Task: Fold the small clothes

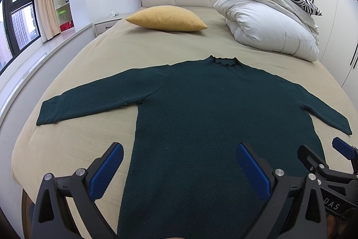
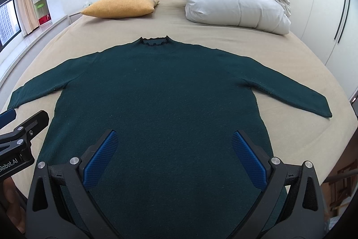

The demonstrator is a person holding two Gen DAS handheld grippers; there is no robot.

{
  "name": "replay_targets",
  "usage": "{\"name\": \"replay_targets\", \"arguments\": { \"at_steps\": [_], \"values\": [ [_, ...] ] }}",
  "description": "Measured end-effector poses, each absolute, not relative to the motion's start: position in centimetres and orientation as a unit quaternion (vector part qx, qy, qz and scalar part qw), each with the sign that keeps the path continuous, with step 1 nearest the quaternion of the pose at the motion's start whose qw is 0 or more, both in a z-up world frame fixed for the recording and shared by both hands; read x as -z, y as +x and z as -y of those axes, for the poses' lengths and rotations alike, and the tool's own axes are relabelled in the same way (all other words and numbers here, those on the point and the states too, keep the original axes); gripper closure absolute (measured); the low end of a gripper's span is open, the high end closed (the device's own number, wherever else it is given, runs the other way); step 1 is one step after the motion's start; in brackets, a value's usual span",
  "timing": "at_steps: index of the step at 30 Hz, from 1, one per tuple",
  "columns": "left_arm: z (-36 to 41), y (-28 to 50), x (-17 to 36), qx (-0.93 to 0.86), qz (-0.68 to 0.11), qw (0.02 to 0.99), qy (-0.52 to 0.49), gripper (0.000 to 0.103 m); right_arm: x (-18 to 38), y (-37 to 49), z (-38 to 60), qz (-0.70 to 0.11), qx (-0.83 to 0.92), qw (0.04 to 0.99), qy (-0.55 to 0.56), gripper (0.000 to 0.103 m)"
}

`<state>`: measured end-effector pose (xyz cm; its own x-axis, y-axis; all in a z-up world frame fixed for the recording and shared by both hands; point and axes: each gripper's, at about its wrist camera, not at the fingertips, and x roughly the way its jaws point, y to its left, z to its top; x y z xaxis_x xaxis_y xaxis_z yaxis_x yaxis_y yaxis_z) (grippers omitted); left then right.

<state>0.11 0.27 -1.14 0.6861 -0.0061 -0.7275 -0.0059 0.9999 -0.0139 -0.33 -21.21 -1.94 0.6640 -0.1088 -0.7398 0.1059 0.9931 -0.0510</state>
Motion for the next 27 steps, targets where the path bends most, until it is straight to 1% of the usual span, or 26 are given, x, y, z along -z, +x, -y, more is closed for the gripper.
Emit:
{"name": "replay_targets", "arguments": {
  "at_steps": [22,27],
  "values": [
    [-0.50,0.01,1.25,-0.001,-0.397,0.918,-0.009,0.000,2.21,0.35,20.72,-0.414,0.054,0.909,-0.007,0.000],
    [-1.04,-0.03,1.15,0.001,-0.399,0.916,-0.026,0.000,2.34,0.37,20.79,-0.416,0.054,0.908,-0.005,0.000]
  ]
}}
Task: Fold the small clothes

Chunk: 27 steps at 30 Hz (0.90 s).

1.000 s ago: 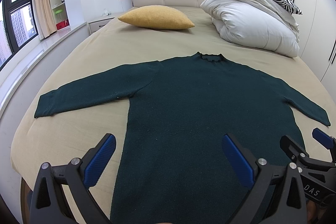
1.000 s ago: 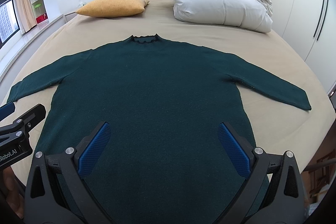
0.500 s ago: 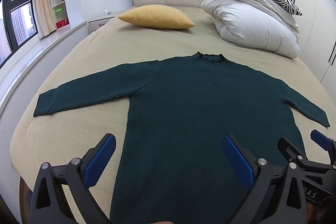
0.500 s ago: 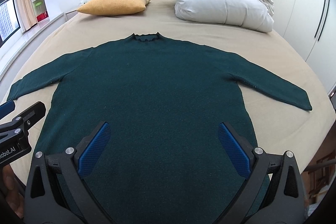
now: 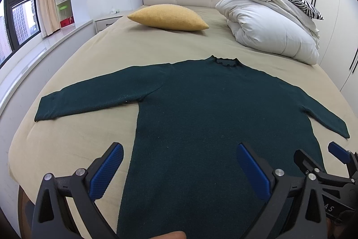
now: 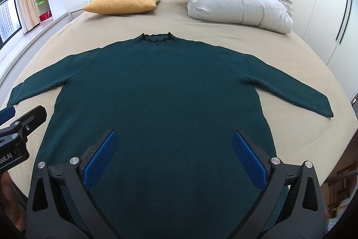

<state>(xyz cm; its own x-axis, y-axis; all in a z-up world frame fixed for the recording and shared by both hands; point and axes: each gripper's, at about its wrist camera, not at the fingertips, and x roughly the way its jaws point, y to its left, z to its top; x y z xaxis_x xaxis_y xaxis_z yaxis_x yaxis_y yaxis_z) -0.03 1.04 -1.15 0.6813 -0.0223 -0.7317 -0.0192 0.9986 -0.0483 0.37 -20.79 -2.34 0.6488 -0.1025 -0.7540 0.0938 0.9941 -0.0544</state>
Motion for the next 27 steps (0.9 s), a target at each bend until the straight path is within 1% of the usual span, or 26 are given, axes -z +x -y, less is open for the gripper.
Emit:
{"name": "replay_targets", "arguments": {
  "at_steps": [4,8,13,16,18,20,23,25,26,27],
  "values": [
    [-2.3,-0.3,1.1,0.017,-0.403,0.914,-0.052,0.000,2.4,0.5,20.8,-0.415,0.054,0.908,-0.004,0.000],
    [-5.1,-0.8,1.3,0.039,-0.399,0.910,-0.104,0.000,2.3,0.3,21.3,-0.405,0.047,0.913,0.009,0.000],
    [-11.3,-0.2,2.8,0.090,-0.415,0.878,-0.223,0.000,1.1,0.4,22.1,-0.371,0.019,0.927,0.057,0.000],
    [-15.0,-0.5,3.6,0.019,-0.390,0.892,-0.227,0.000,0.3,0.8,22.0,-0.347,0.007,0.935,0.064,0.000],
    [-17.5,-0.4,4.4,-0.014,-0.401,0.887,-0.227,0.000,-0.2,1.3,21.8,-0.338,-0.002,0.939,0.071,0.000],
    [-20.9,-0.3,5.4,-0.042,-0.420,0.866,-0.270,0.000,-0.7,1.8,21.6,-0.327,-0.008,0.942,0.077,0.000],
    [-26.5,-1.3,5.9,-0.081,-0.361,0.861,-0.350,0.000,-1.3,2.8,21.0,-0.322,-0.013,0.944,0.073,0.000],
    [-30.1,-1.2,6.7,-0.103,-0.327,0.851,-0.399,0.000,-1.4,3.4,20.5,-0.321,-0.018,0.944,0.072,0.002],
    [-32.1,-0.9,7.6,-0.105,-0.315,0.834,-0.440,0.001,-1.5,3.8,20.1,-0.323,-0.024,0.943,0.075,0.006],
    [-33.7,-0.5,8.5,-0.102,-0.303,0.818,-0.478,0.002,-1.4,4.3,19.9,-0.327,-0.031,0.941,0.078,0.013]
  ]
}}
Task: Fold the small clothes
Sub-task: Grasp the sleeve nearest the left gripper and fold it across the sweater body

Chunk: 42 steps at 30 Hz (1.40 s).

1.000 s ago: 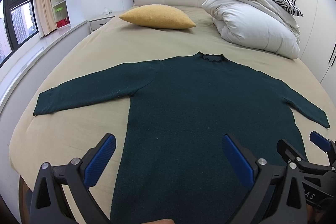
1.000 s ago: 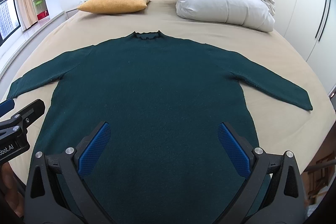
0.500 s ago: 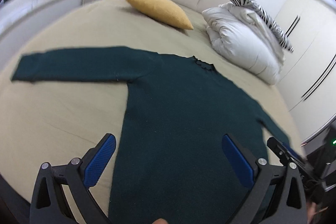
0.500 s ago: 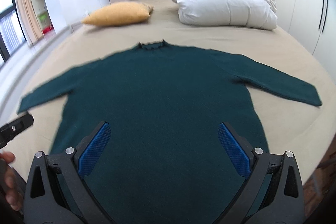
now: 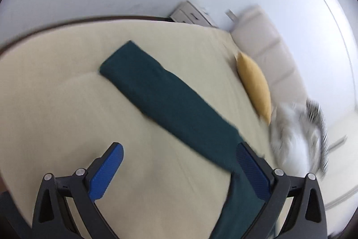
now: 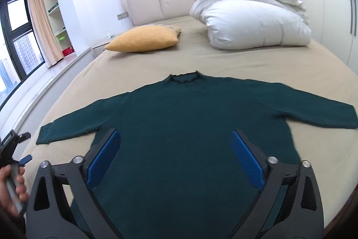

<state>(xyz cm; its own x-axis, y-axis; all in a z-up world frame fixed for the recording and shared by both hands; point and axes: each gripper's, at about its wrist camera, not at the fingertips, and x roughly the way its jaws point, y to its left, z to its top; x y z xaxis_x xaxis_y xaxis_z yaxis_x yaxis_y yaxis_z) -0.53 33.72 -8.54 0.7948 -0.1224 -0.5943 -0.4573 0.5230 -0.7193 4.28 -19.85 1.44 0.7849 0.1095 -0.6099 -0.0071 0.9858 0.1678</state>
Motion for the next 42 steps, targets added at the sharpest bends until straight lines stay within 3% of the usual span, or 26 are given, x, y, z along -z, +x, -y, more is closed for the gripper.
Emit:
{"name": "replay_targets", "arguments": {
  "at_steps": [2,3,10,11,15,18,25,28,31,34,37,39,42],
  "values": [
    [-35.9,0.3,10.2,-0.099,-0.289,0.795,-0.524,0.005,-1.2,5.3,19.3,-0.338,-0.044,0.936,0.087,0.023],
    [-36.9,0.8,11.3,-0.104,-0.287,0.780,-0.545,0.011,-0.9,5.9,19.1,-0.345,-0.052,0.932,0.096,0.024],
    [-40.9,2.5,13.8,-0.144,-0.246,0.736,-0.614,0.019,1.3,8.9,18.5,-0.375,-0.059,0.916,0.131,0.024],
    [-41.4,2.8,13.7,-0.146,-0.241,0.733,-0.618,0.027,1.7,9.1,18.4,-0.378,-0.059,0.914,0.131,0.025],
    [-43.0,3.6,14.1,-0.159,-0.248,0.715,-0.633,0.081,2.8,9.8,18.4,-0.376,-0.056,0.915,0.131,0.033],
    [-41.2,4.4,11.5,-0.160,-0.258,0.756,-0.579,0.095,3.4,9.8,19.5,-0.373,-0.053,0.915,0.143,0.039],
    [-22.8,11.6,3.0,-0.001,-0.329,0.871,-0.365,0.095,5.2,9.4,23.5,-0.379,-0.042,0.906,0.185,0.043],
    [-11.8,14.4,2.5,0.075,-0.369,0.885,-0.273,0.095,5.7,8.8,25.5,-0.381,-0.037,0.901,0.203,0.043],
    [-3.1,15.9,5.7,0.130,-0.416,0.876,-0.209,0.092,6.7,8.7,27.9,-0.389,-0.035,0.895,0.218,0.043],
    [1.3,15.9,9.8,0.146,-0.473,0.853,-0.164,0.070,7.9,8.9,29.7,-0.412,-0.029,0.881,0.229,0.043],
    [0.9,14.8,9.7,0.156,-0.465,0.856,-0.161,0.045,9.2,9.4,30.9,-0.428,-0.033,0.871,0.240,0.040],
    [-0.2,13.7,8.7,0.158,-0.458,0.859,-0.163,0.019,9.8,10.5,31.1,-0.433,-0.043,0.865,0.250,0.035],
    [-2.0,11.0,7.5,0.168,-0.436,0.868,-0.169,0.010,10.6,13.2,30.0,-0.443,-0.077,0.852,0.268,0.035]
  ]
}}
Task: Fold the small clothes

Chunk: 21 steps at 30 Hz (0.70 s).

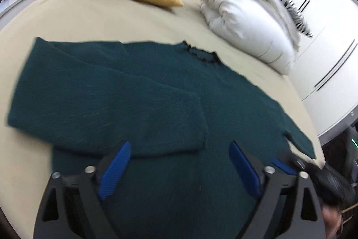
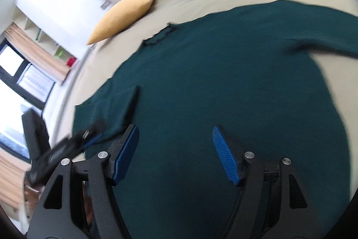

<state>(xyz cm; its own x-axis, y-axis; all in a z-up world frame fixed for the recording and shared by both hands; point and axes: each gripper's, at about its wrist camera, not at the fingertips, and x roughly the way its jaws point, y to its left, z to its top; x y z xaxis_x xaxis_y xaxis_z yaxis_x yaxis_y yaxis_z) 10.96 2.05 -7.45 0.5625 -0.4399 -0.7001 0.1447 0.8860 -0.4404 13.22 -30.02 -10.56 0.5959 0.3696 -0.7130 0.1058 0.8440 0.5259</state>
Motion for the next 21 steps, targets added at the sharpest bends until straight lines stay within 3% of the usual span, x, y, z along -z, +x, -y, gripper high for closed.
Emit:
{"name": "replay_targets", "arguments": {
  "at_steps": [7,10,12,14,15,21],
  "values": [
    [-10.9,9.6,6.8,0.122,-0.392,0.870,-0.274,0.017,11.6,21.2,22.1,-0.490,-0.140,0.826,0.240,0.035],
    [-14.1,10.0,7.4,0.096,-0.389,0.863,-0.307,0.021,13.0,24.4,19.1,-0.520,-0.134,0.816,0.215,0.042],
    [-15.9,10.2,7.7,0.080,-0.387,0.862,-0.317,0.024,13.7,26.1,16.7,-0.529,-0.132,0.819,0.175,0.068],
    [-17.0,10.6,8.0,0.071,-0.385,0.861,-0.325,0.024,13.8,26.8,14.9,-0.535,-0.121,0.826,0.130,0.081],
    [-17.4,10.7,8.2,0.068,-0.384,0.860,-0.329,0.024,13.8,26.4,14.2,-0.532,-0.123,0.828,0.123,0.094],
    [-18.9,11.6,8.1,0.061,-0.376,0.863,-0.332,0.024,9.6,26.4,16.9,-0.482,-0.110,0.860,0.123,0.097]
  ]
}}
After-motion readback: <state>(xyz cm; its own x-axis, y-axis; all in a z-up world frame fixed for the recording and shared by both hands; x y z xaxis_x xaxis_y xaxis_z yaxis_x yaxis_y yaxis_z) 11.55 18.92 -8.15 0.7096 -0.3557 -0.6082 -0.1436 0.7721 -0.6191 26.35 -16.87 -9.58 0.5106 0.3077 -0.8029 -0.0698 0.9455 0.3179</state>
